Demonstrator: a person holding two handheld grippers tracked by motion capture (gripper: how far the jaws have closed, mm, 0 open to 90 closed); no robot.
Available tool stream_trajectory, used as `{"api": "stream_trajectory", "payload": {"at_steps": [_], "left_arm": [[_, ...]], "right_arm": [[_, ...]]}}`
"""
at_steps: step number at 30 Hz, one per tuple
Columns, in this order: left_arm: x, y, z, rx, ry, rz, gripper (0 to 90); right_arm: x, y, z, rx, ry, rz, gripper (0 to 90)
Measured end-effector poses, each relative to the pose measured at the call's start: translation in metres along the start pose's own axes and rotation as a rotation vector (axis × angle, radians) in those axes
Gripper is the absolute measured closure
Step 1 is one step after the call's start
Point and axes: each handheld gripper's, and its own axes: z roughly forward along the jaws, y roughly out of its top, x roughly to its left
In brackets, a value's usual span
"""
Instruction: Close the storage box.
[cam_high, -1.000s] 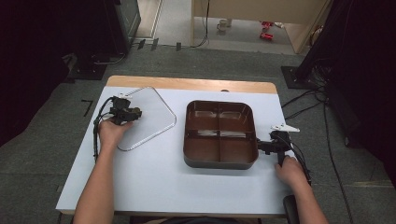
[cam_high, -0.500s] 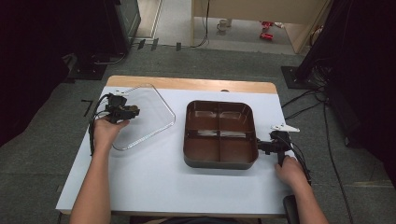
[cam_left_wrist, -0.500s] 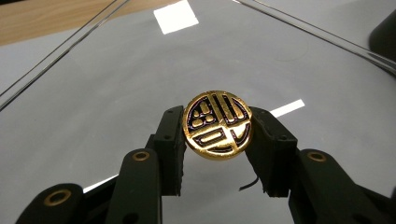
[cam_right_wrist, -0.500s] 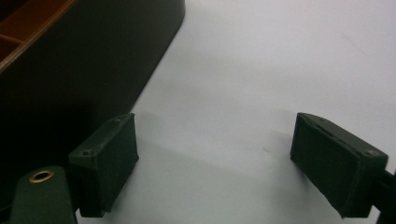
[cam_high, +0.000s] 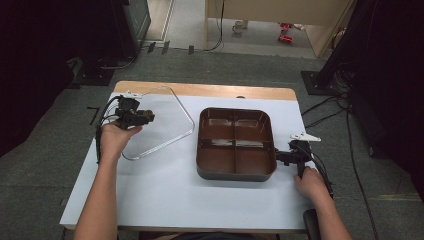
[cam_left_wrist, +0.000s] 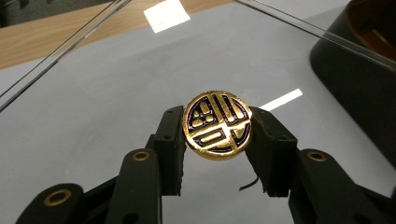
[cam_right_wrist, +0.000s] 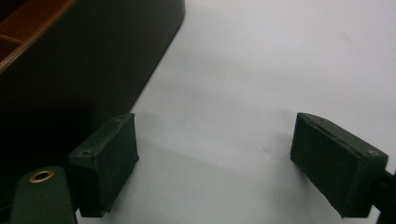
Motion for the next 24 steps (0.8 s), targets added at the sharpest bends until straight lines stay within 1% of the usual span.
{"api": "stream_trajectory", "payload": {"at_steps": [2, 3, 4, 6, 7, 8, 10, 11, 12, 13, 14, 15, 16, 20, 22, 24], "left_arm": [[-0.005, 0.004, -0.004, -0.006, -0.013, 0.008, 59.6], [-0.01, 0.007, -0.007, -0.014, -0.025, 0.012, 59.6], [-0.01, 0.007, -0.007, -0.014, -0.025, 0.012, 59.6], [-0.016, 0.011, -0.011, -0.021, -0.038, 0.021, 59.6], [-0.021, 0.015, -0.014, -0.026, -0.049, 0.032, 59.6], [-0.021, 0.015, -0.014, -0.026, -0.049, 0.032, 59.6], [-0.029, 0.019, -0.018, -0.035, -0.069, 0.05, 59.6], [-0.035, 0.021, -0.02, -0.041, -0.073, 0.063, 59.6], [-0.038, 0.023, -0.022, -0.038, -0.07, 0.077, 59.6], [-0.038, 0.023, -0.022, -0.038, -0.07, 0.077, 59.6], [-0.042, 0.025, -0.024, -0.041, -0.068, 0.088, 59.6], [-0.047, 0.027, -0.026, -0.047, -0.08, 0.093, 59.6], [-0.047, 0.027, -0.026, -0.047, -0.08, 0.093, 59.6], [-0.058, 0.032, -0.03, -0.063, -0.119, 0.104, 59.6], [-0.06, 0.033, -0.03, -0.063, -0.122, 0.106, 59.6], [-0.065, 0.034, -0.029, -0.062, -0.141, 0.109, 59.6]], "right_arm": [[0.0, 0.0, 0.0, 0.0, 0.0, 0.0, 14.4], [0.0, 0.0, 0.0, 0.0, 0.0, 0.0, 14.5], [0.0, 0.0, 0.0, 0.0, 0.0, 0.0, 14.5], [0.0, 0.0, 0.0, 0.0, 0.0, 0.0, 14.4], [0.0, 0.0, 0.0, 0.0, 0.0, 0.0, 14.5], [0.0, 0.0, 0.0, 0.0, 0.0, 0.0, 14.5], [0.0, 0.0, 0.0, 0.0, 0.0, -0.001, 14.4], [0.0, 0.0, 0.0, 0.0, 0.0, -0.002, 14.5], [0.0, 0.0, 0.0, 0.0, 0.0, -0.001, 14.5], [0.0, 0.0, 0.0, 0.0, 0.0, -0.001, 14.5], [0.0, 0.0, 0.0, 0.0, 0.0, 0.0, 14.4], [0.0, 0.0, 0.0, 0.0, 0.0, -0.003, 14.5], [0.0, 0.0, 0.0, 0.0, 0.0, -0.003, 14.5], [0.0, 0.0, 0.0, -0.001, 0.0, -0.002, 14.4], [0.0, 0.0, 0.0, -0.001, 0.0, -0.003, 14.4], [0.0, 0.0, 0.0, 0.001, 0.0, 0.001, 14.4]]}}
